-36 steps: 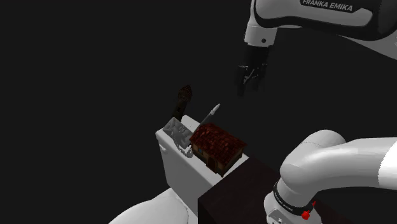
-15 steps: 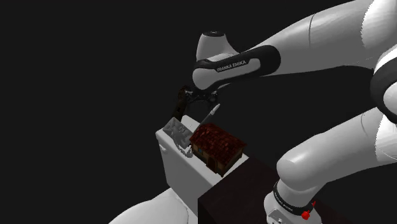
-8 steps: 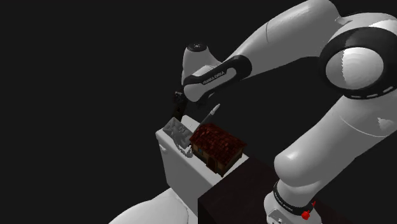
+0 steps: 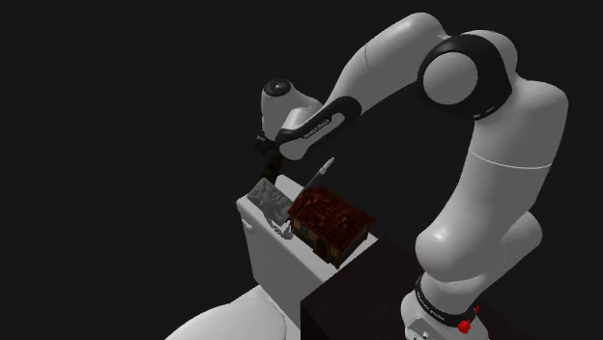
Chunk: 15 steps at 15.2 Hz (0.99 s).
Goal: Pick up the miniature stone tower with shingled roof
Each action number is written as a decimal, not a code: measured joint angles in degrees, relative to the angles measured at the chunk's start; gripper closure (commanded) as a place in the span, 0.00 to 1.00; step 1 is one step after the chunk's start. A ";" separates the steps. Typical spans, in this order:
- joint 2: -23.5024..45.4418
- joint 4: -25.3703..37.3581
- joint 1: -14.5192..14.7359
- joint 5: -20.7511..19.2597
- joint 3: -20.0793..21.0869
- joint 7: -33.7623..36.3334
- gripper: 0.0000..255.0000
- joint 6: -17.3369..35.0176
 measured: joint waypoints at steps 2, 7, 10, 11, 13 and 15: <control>4.35 4.64 1.82 -5.22 -2.05 6.43 0.00 -1.07; 11.46 12.06 4.63 -12.22 -6.27 15.28 0.00 -2.10; 13.18 12.25 5.59 -14.44 -7.33 17.75 0.00 -1.04; 13.84 12.33 5.84 -15.18 -7.71 18.44 0.00 -0.57; 14.67 12.34 6.17 -16.21 -8.24 19.42 0.00 0.09; 14.93 12.33 6.23 -16.55 -8.43 19.68 1.00 0.38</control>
